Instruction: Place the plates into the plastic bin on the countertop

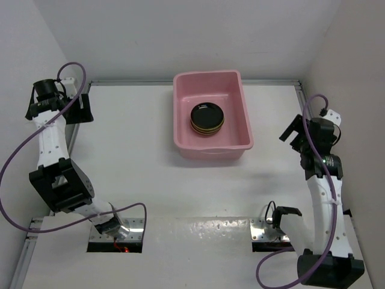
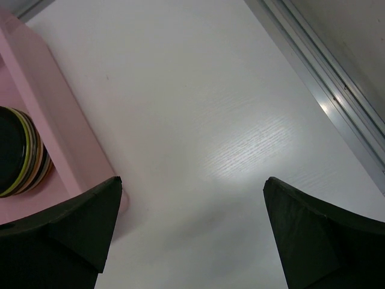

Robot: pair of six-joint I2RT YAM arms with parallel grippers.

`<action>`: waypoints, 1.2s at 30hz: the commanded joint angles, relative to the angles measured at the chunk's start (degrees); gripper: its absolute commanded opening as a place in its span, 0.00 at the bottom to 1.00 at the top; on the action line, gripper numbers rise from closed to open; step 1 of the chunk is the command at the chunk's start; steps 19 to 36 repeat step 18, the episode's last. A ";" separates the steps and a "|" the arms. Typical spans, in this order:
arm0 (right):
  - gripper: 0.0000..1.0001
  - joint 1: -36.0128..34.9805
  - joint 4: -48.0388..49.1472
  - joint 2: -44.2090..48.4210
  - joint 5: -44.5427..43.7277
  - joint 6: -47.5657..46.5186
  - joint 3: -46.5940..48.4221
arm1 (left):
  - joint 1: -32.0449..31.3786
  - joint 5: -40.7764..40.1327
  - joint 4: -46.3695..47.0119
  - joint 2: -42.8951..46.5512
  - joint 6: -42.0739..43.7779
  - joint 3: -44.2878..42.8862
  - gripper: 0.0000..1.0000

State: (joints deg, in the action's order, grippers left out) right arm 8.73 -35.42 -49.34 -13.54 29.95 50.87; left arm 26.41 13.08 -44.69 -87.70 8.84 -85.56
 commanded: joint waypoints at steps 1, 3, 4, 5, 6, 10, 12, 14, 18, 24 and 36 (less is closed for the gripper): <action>1.00 -0.65 3.51 2.93 -1.31 0.02 -0.51 | 0.30 2.91 1.00 4.29 0.30 0.48 0.80; 1.00 -0.73 3.25 4.16 -2.53 0.02 -0.86 | 0.30 3.44 1.00 4.91 -0.22 1.88 0.79; 1.00 -0.82 3.25 4.51 -2.89 0.19 -1.04 | 0.30 3.44 1.00 4.91 -0.23 1.89 0.79; 1.00 -1.00 3.51 5.74 -3.07 -0.07 -1.21 | 0.30 3.44 1.00 5.52 -0.23 2.41 0.79; 1.00 -1.26 3.60 5.84 -3.42 0.01 -1.65 | 0.30 4.05 1.00 5.52 -0.23 2.41 0.79; 1.00 -2.14 4.04 7.59 -3.69 -0.25 -2.62 | 0.30 4.58 1.00 6.05 -0.23 3.03 0.79; 1.00 -2.49 4.13 8.91 -3.77 -0.42 -2.88 | 0.30 4.58 1.00 6.05 -0.23 3.03 0.79; 1.00 -2.75 4.48 9.44 -4.56 -0.69 -3.15 | 0.30 5.11 1.00 6.05 -0.23 3.03 0.79; 1.00 -4.33 4.57 10.05 -6.67 -1.73 -3.15 | 0.30 6.25 1.00 6.05 -0.75 3.03 0.79; 1.00 -4.33 4.57 10.05 -6.67 -1.73 -3.15 | 0.30 6.25 1.00 6.05 -0.75 3.03 0.79; 1.00 -4.33 4.57 10.05 -6.67 -1.73 -3.15 | 0.30 6.25 1.00 6.05 -0.75 3.03 0.79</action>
